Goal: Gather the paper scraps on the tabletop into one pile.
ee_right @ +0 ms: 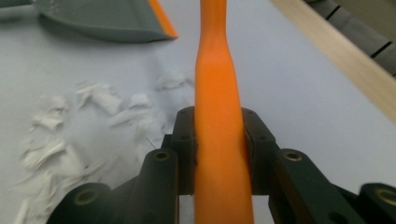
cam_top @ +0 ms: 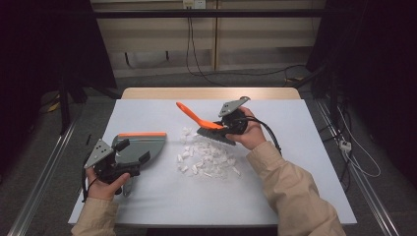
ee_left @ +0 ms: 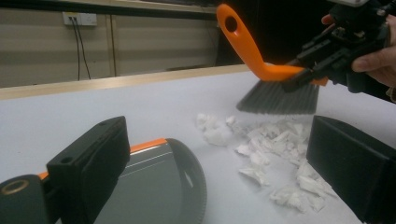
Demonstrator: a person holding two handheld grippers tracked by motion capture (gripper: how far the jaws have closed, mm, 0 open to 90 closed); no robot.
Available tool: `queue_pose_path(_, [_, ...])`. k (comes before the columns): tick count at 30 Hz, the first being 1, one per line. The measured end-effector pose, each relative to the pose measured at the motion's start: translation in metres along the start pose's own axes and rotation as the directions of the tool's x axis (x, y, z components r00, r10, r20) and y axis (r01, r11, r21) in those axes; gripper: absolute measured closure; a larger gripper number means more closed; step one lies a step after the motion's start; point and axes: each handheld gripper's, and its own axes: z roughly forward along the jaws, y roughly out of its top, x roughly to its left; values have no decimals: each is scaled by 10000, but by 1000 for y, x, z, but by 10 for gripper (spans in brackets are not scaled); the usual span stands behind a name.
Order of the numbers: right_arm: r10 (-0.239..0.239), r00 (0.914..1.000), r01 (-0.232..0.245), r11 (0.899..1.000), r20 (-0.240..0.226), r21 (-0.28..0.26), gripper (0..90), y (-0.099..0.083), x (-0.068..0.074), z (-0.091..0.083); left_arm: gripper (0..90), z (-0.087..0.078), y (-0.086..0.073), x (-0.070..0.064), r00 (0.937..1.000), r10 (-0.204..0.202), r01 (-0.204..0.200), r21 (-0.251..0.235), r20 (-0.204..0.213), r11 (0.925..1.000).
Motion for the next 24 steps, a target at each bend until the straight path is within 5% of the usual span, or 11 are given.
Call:
queue_pose_path(7, [447,9964,-421,9984,714,-366,716,11,-19,25,60,1,-1,0,9999,-121,121,-24,-31,9999])
queue_pose_path(14, [516,9961,-491,9981,720,-361,716,15,-31,59,60,1,-1,0,9997,-189,188,-62,-157,9998])
queue_pose_path(20, [103,9992,-101,9999,396,-45,716,23,-30,80,62,0,0,-3,9996,-209,207,-141,-182,9997])
queue_pose_path(24, [-484,9988,486,9986,-101,204,716,25,-23,78,62,-1,-1,-4,9997,-169,167,-83,-148,9998])
